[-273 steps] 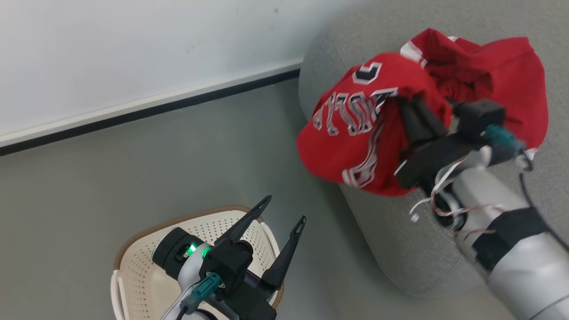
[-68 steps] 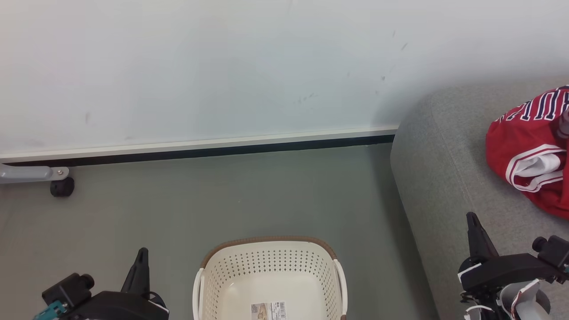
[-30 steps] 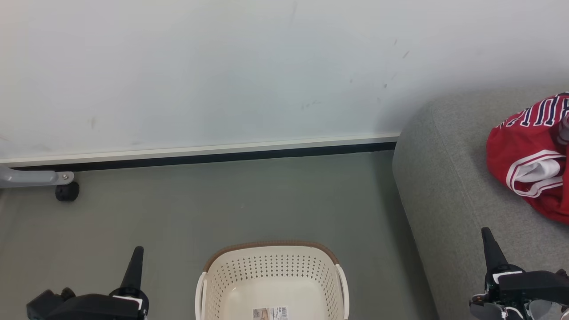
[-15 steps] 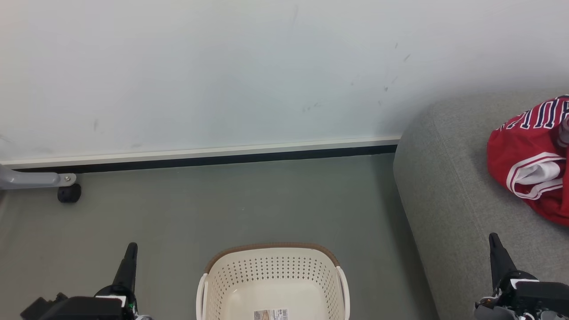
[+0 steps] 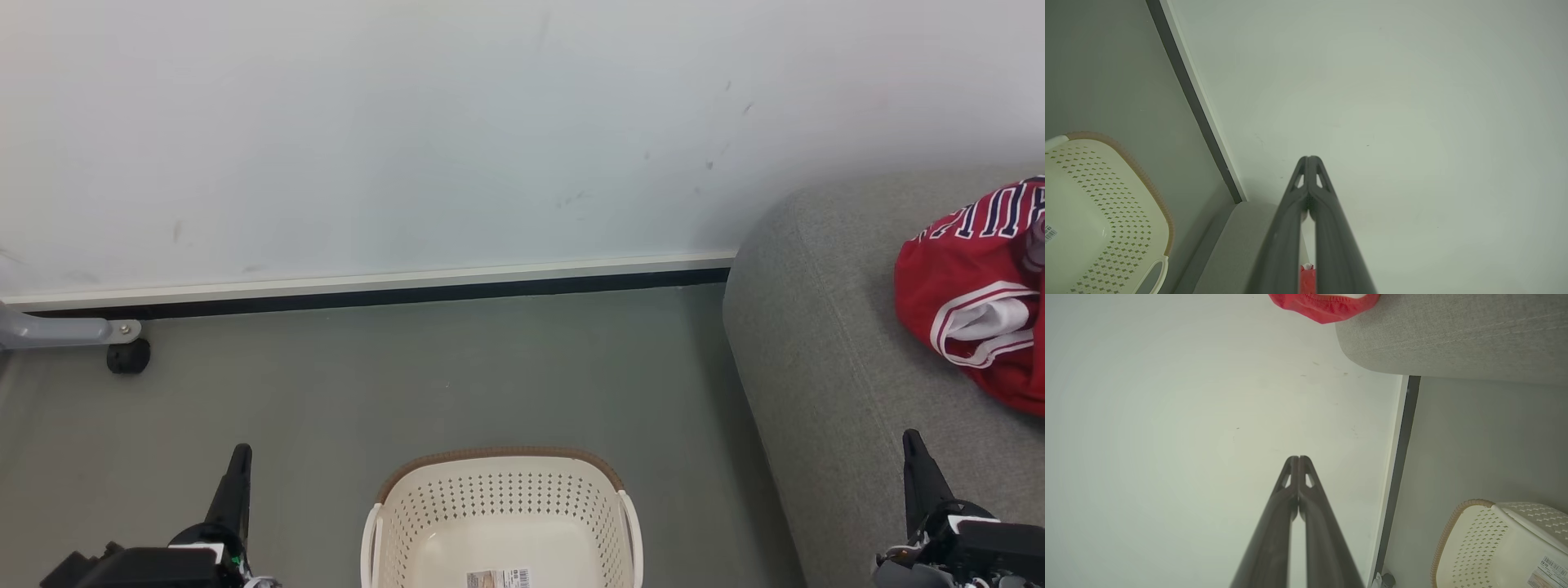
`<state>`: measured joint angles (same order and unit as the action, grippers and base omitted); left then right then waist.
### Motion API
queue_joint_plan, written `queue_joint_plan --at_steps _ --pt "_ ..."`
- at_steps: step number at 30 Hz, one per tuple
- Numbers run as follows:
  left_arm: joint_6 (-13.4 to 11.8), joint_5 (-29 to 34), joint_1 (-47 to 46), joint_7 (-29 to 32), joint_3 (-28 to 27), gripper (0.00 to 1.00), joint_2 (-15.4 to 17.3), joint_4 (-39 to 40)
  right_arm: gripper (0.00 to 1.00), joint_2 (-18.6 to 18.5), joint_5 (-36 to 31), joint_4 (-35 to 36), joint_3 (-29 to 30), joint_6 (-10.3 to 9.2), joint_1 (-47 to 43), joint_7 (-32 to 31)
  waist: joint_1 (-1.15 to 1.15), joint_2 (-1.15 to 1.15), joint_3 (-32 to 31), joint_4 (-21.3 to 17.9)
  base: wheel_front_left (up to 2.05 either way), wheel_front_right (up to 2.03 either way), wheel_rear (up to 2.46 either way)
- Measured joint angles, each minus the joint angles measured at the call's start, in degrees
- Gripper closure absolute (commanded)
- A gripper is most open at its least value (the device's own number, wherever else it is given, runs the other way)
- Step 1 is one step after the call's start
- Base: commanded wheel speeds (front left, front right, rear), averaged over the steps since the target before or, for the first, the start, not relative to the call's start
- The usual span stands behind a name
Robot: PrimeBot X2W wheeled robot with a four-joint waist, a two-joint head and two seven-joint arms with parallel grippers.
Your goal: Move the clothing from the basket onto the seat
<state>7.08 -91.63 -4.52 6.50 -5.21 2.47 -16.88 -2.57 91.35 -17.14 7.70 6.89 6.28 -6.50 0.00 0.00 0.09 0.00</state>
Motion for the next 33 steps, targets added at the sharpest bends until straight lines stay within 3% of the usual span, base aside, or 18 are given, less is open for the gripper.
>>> queue_joint_plan --at_steps 33 --pt "0.0 -0.1 0.0 0.0 0.0 1.0 0.0 0.0 1.0 0.0 0.1 0.0 0.0 0.0 0.0 0.0 0.0 0.0 0.0 0.0 0.0 0.0 0.0"
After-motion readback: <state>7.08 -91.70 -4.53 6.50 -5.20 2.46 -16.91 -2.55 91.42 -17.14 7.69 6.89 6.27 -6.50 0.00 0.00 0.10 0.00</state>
